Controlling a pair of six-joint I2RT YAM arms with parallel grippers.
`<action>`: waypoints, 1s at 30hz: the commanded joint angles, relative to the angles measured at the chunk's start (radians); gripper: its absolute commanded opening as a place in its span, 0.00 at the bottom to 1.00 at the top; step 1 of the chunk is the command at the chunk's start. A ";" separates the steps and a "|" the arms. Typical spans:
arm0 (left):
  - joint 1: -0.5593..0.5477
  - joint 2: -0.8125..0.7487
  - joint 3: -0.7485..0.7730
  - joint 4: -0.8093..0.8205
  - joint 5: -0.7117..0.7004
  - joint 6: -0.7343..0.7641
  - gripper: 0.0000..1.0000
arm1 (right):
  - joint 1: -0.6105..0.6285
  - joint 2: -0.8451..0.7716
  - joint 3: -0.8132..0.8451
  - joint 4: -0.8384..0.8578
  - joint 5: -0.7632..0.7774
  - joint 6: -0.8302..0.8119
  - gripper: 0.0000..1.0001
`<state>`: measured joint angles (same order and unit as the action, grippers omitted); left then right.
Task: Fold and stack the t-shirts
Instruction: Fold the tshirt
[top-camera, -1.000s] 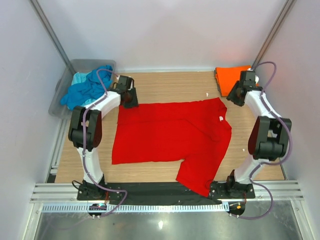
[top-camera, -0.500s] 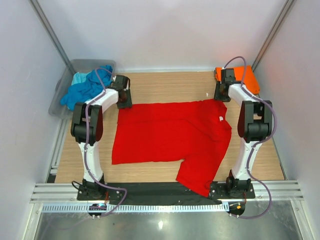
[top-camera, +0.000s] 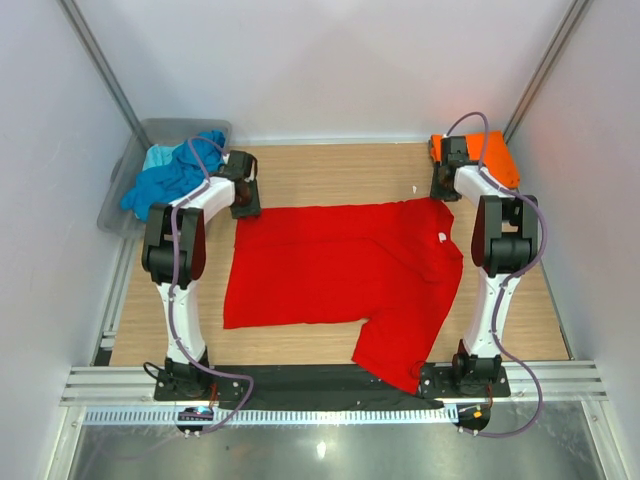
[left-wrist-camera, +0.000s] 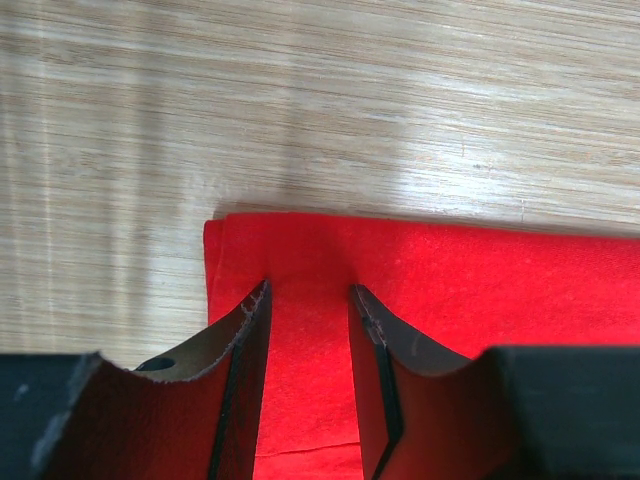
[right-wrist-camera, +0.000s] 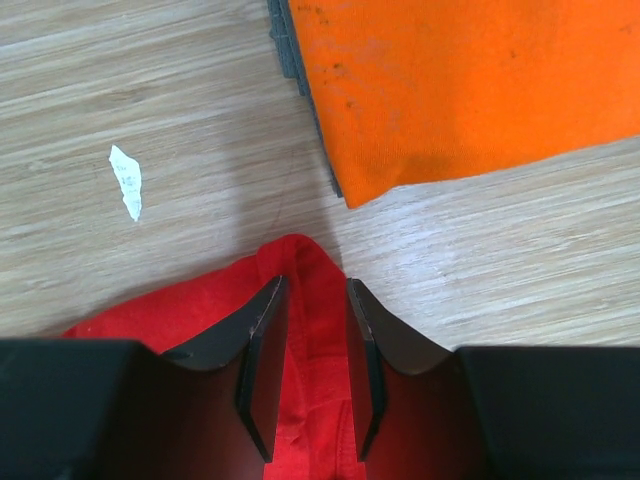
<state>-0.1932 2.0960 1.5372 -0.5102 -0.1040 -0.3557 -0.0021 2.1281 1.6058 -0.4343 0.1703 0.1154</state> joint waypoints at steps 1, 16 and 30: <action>0.006 0.015 0.029 -0.013 -0.008 0.014 0.38 | 0.002 -0.008 0.046 0.032 0.012 0.010 0.35; 0.008 0.025 0.031 -0.017 -0.008 0.011 0.38 | 0.002 0.012 0.109 -0.007 -0.005 0.036 0.37; 0.015 0.033 0.028 -0.021 -0.013 0.014 0.38 | 0.002 0.056 0.108 -0.020 -0.002 0.040 0.29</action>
<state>-0.1913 2.1033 1.5478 -0.5179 -0.1047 -0.3550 -0.0021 2.1876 1.6859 -0.4644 0.1581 0.1421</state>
